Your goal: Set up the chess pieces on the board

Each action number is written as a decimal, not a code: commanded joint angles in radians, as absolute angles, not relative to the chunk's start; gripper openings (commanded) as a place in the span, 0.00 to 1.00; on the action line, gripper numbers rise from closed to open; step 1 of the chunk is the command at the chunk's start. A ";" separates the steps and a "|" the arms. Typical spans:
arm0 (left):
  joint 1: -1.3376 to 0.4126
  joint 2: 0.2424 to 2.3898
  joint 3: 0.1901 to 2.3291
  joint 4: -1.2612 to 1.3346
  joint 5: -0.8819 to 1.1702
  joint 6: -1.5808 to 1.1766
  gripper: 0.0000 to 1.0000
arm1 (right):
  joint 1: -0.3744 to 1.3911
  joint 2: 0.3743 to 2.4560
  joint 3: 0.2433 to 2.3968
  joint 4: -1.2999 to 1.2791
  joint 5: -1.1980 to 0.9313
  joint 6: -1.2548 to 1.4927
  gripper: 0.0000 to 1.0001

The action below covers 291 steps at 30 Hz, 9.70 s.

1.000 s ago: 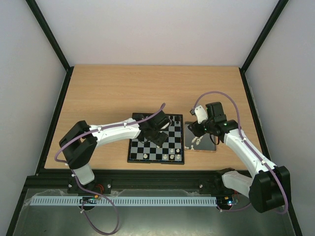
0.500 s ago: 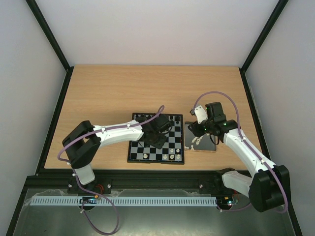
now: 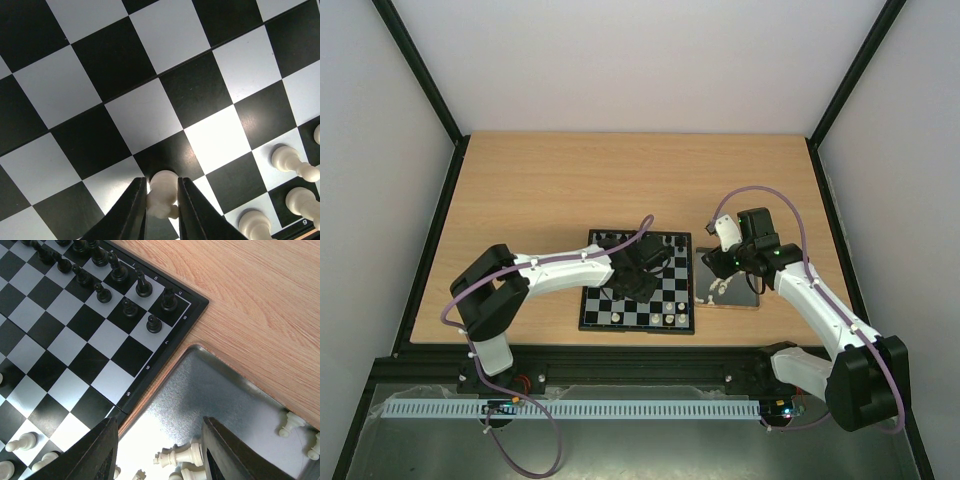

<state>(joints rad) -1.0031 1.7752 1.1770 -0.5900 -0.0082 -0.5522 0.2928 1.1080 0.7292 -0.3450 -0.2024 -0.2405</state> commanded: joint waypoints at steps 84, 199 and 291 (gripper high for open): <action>-0.960 1.466 0.870 -0.718 0.059 -0.550 0.03 | 0.289 1.123 0.716 -0.372 -0.245 -0.262 0.46; -0.674 1.222 0.879 -0.324 -0.428 -0.177 0.74 | 0.784 1.629 1.080 -0.642 -0.261 -0.305 0.09; -0.620 1.271 0.890 -0.331 -0.311 -0.160 0.75 | 0.172 1.565 0.940 -0.570 0.181 -1.541 0.42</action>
<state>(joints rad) -0.6270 1.2552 0.8803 -0.3309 -0.3065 -0.1650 0.1761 1.5288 0.9623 -0.5797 0.1368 -1.4322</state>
